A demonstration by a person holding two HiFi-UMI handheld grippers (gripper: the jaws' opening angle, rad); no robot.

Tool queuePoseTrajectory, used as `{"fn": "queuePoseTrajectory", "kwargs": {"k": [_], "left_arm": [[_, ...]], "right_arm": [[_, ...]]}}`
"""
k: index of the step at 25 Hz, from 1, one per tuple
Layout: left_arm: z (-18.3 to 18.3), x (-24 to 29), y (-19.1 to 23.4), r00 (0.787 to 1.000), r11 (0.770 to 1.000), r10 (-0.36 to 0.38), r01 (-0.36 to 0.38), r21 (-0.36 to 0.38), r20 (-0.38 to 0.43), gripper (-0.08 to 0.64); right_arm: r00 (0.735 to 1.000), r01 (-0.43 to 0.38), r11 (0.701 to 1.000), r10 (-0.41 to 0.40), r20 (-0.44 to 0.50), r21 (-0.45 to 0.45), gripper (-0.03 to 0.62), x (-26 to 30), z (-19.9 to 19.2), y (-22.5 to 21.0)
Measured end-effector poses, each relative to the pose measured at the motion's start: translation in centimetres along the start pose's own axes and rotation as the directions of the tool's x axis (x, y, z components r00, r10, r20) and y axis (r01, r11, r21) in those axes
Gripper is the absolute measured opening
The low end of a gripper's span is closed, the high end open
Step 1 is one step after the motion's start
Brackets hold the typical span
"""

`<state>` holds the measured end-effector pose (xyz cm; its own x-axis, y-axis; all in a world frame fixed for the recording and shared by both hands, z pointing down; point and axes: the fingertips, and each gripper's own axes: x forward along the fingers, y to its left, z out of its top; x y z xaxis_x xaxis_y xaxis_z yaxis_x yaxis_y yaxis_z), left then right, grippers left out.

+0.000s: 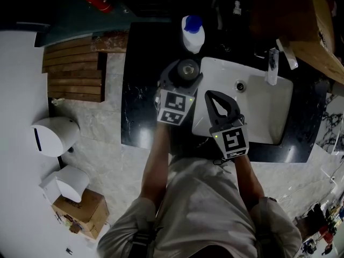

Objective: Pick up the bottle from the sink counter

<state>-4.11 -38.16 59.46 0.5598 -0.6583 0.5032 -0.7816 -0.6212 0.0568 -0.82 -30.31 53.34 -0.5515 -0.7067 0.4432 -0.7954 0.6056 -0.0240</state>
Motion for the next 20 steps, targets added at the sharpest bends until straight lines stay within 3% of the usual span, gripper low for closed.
{"fn": "queuePoseTrajectory", "kwargs": {"k": [7,20], "left_arm": [[0.7,-0.7,-0.1,1.0,0.999,0.002,-0.001,-0.033,0.029,0.328],[2.5,-3.1,-0.7,0.998,1.0,0.019,-0.018,-0.016,0.067,0.328]], "right_arm": [[1.0,0.006,1.0,-0.006,0.007,-0.009,-0.005,-0.5,0.4,0.1],[0.998,0.024,0.999,-0.021,0.053,-0.048,-0.005,-1.9,2.1,0.5]]}}
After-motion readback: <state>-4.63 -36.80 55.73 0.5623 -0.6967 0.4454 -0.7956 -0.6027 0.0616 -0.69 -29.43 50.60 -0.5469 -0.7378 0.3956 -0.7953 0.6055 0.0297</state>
